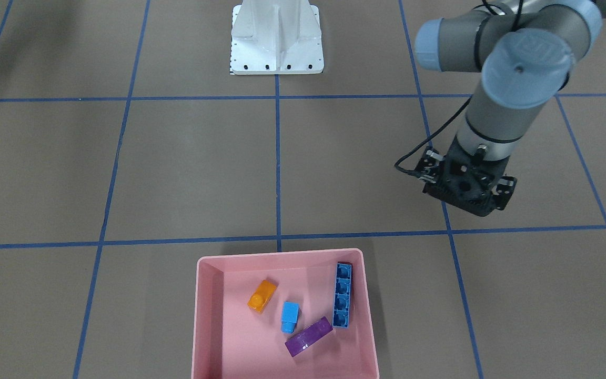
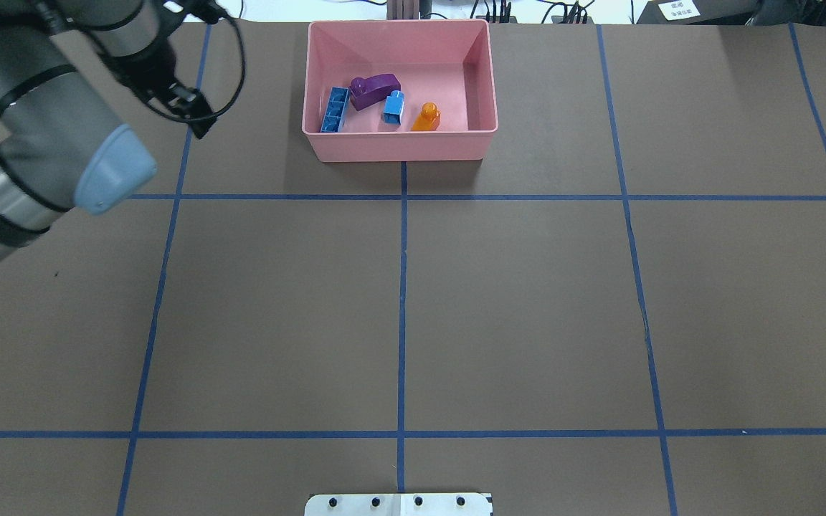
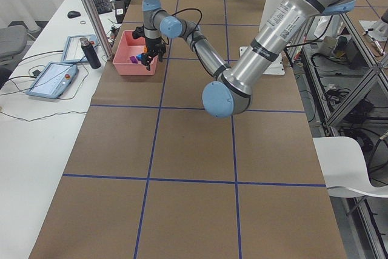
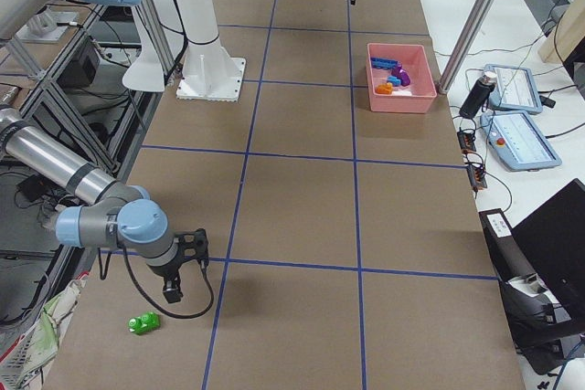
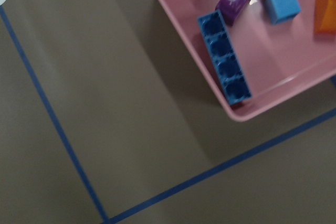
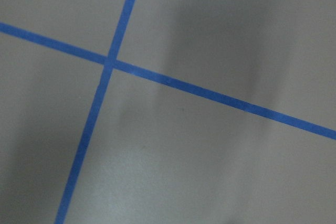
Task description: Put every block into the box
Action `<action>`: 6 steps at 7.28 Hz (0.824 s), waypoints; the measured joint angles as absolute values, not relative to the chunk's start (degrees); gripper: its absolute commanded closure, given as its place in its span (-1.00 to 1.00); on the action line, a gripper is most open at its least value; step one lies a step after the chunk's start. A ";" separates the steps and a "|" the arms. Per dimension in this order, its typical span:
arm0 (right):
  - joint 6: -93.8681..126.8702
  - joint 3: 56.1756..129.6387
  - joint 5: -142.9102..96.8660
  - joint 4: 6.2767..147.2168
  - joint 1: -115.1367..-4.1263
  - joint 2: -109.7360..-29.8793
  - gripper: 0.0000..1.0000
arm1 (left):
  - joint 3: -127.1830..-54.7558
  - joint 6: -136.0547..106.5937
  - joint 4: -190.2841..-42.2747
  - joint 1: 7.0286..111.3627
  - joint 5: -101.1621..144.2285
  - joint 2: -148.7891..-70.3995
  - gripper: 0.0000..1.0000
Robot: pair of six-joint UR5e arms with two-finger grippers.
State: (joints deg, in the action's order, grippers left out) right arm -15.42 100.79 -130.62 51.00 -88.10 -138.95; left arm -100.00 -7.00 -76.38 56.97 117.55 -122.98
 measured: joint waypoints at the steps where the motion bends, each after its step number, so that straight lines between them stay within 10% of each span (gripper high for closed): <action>1: -15.85 95.07 -130.59 43.56 -88.35 -139.78 -0.99 | -103.68 -1.86 -76.40 58.84 117.70 -117.49 -1.00; 6: -18.51 80.33 -130.27 33.02 -88.46 -136.64 -0.54 | -108.19 1.57 -76.47 60.29 117.86 -111.38 -1.00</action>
